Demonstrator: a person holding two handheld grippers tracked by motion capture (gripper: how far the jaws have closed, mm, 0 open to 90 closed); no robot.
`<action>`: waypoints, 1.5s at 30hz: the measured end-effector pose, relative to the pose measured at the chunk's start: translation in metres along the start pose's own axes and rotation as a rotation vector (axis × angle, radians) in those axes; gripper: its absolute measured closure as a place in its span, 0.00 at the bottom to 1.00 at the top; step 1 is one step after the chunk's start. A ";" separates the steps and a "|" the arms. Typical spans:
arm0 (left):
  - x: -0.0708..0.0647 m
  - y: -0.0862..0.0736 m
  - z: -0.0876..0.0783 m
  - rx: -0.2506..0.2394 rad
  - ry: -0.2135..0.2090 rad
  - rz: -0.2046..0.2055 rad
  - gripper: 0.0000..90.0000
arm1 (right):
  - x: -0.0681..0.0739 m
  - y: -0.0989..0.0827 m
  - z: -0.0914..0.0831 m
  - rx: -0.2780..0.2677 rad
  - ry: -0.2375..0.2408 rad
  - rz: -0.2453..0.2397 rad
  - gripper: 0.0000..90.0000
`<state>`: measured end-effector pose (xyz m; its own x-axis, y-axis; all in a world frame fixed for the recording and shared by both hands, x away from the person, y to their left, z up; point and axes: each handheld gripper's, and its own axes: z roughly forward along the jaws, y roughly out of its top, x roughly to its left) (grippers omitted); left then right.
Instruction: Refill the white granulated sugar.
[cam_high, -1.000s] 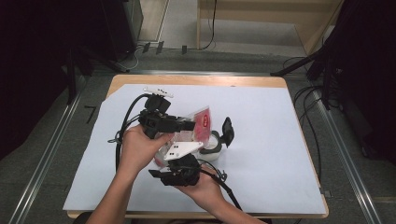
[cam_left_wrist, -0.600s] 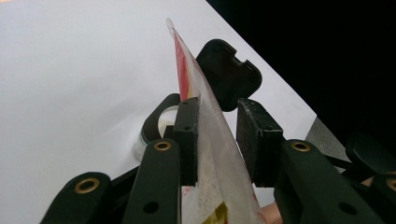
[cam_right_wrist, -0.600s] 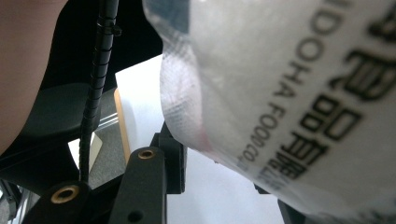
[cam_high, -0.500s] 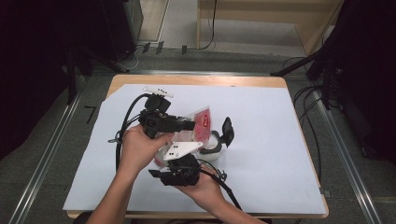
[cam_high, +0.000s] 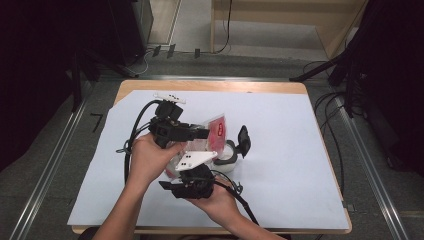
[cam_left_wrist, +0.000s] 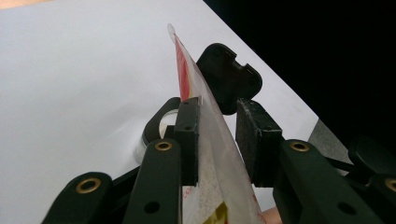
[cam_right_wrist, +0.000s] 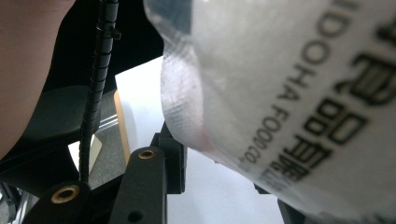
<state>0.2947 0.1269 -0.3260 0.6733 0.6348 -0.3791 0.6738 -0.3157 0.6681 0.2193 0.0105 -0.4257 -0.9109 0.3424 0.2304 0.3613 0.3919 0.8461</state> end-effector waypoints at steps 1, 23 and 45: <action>0.000 0.000 0.000 -0.001 0.000 0.001 0.79 | 0.000 0.000 0.000 0.001 -0.001 0.001 0.71; -0.003 -0.001 0.000 -0.016 0.004 0.014 0.80 | 0.002 -0.001 0.000 -0.013 -0.011 0.006 0.71; -0.002 0.001 0.000 -0.013 -0.005 -0.003 0.79 | 0.001 0.001 -0.001 -0.006 -0.005 0.007 0.71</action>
<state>0.2935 0.1250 -0.3246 0.6727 0.6325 -0.3839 0.6719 -0.3048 0.6751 0.2182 0.0104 -0.4238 -0.9072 0.3496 0.2341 0.3668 0.3845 0.8472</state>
